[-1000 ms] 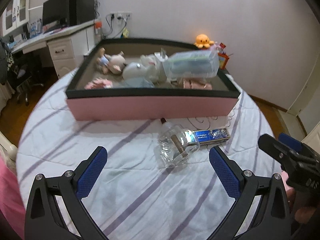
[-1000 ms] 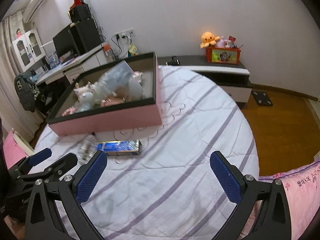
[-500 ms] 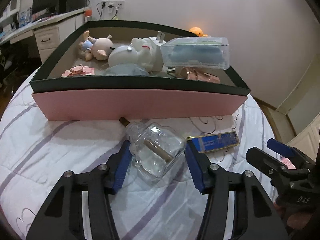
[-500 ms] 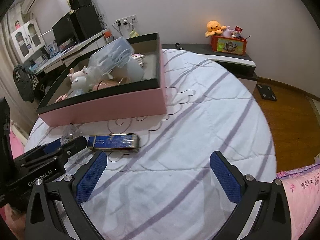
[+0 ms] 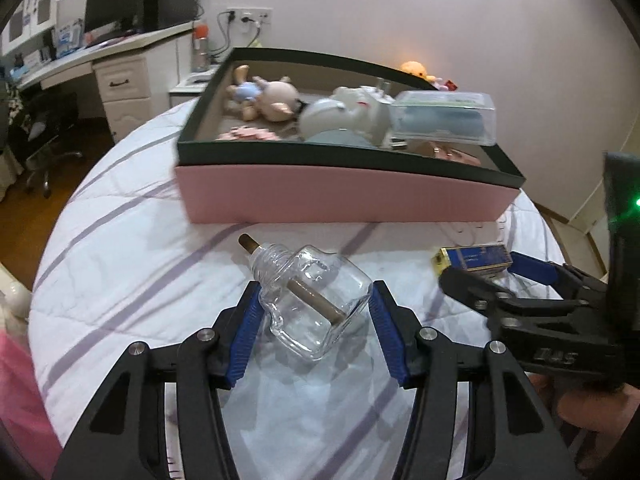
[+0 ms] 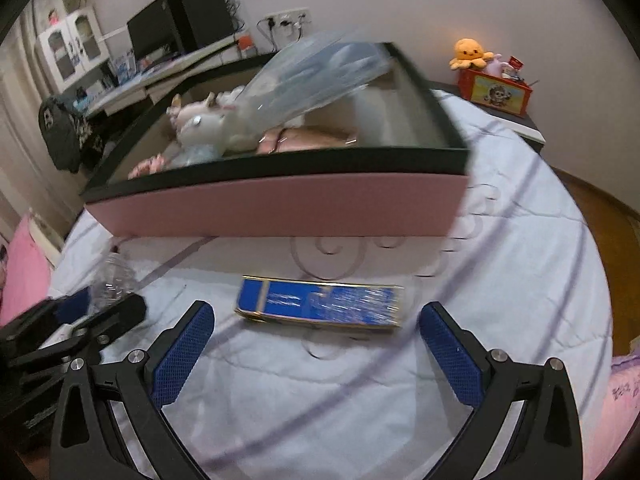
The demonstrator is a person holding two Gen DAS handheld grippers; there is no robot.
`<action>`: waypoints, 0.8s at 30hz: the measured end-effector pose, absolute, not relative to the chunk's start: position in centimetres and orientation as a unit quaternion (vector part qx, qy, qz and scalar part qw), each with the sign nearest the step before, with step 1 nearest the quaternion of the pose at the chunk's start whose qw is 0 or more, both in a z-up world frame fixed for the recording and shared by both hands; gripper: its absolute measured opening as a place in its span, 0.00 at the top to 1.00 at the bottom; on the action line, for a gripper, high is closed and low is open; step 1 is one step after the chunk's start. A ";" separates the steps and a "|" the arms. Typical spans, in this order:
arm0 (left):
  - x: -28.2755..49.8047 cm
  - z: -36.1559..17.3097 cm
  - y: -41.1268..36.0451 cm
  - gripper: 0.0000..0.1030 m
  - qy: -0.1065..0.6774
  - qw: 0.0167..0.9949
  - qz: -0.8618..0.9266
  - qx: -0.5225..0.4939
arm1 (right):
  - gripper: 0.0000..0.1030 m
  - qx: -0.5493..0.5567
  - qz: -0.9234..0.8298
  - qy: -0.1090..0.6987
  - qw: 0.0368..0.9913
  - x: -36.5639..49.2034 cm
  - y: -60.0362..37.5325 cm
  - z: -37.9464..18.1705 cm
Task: Organize rigid objects
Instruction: 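Grasp the glass bottle with the left tool while the right tool grasps the blue packet, then lower the glass bottle and blue packet into the box, open both tools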
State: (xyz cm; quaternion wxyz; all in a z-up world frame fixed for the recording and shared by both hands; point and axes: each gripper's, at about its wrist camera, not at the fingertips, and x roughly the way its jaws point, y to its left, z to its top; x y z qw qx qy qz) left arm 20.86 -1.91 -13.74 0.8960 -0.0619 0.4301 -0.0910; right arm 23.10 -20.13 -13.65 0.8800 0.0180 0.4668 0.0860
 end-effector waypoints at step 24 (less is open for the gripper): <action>20.7 -8.6 -0.5 0.47 0.374 0.919 -0.106 -0.064 | 0.18 0.017 0.119 0.395 0.911 21.0 -19.7 -6.5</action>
